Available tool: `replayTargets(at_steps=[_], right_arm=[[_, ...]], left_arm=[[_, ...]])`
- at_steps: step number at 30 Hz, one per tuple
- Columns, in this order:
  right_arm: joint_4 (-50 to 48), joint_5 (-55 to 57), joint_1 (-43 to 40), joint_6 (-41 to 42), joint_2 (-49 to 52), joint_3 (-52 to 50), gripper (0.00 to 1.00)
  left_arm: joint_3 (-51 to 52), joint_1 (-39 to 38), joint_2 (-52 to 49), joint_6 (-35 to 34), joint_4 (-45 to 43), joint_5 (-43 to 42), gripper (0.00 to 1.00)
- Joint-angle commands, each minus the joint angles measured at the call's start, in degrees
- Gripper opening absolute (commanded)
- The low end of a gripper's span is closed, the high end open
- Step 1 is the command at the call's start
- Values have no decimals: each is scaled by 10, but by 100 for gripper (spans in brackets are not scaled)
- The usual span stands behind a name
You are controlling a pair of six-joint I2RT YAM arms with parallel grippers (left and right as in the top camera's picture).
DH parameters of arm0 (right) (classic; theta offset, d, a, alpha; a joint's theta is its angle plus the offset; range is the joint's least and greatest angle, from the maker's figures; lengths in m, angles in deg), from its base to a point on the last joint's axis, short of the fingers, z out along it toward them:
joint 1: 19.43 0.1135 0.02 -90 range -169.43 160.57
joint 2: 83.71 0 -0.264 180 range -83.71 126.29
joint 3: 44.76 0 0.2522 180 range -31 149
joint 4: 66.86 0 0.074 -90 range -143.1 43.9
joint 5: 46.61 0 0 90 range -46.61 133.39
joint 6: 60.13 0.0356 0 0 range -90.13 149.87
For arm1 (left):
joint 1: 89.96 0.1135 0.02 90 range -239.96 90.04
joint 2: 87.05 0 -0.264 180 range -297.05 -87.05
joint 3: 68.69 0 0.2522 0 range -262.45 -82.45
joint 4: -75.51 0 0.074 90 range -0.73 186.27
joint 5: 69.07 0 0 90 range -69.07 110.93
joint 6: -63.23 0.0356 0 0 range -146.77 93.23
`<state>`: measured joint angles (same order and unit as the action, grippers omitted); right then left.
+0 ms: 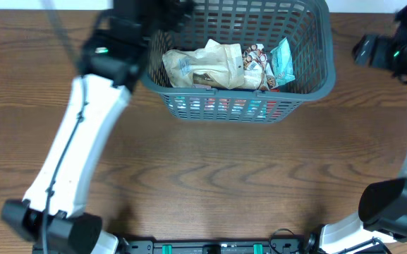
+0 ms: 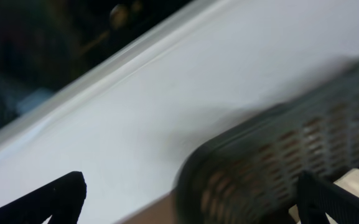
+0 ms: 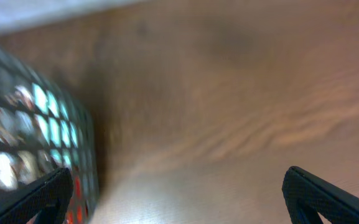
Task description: Pack container
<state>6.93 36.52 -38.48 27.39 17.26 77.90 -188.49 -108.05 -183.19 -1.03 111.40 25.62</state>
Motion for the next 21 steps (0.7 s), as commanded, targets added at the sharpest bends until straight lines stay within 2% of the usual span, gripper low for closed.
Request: replayTargets(at_steps=[1, 5, 11, 17, 21], right_arm=[[28, 13, 8, -31, -10, 76, 99], [62, 4, 8, -65, -24, 119, 99], [58, 2, 17, -65, -94, 118, 99], [89, 9, 50, -52, -177, 88, 99], [118, 10, 80, -42, -226, 5, 99]], left_arm=[[-5, 64, 29, -134, 36, 6, 99], [-5, 132, 71, -203, 115, 21, 99], [17, 193, 145, -242, 215, 50, 99], [158, 197, 263, -247, 186, 50, 99], [305, 197, 353, -252, 142, 24, 99]])
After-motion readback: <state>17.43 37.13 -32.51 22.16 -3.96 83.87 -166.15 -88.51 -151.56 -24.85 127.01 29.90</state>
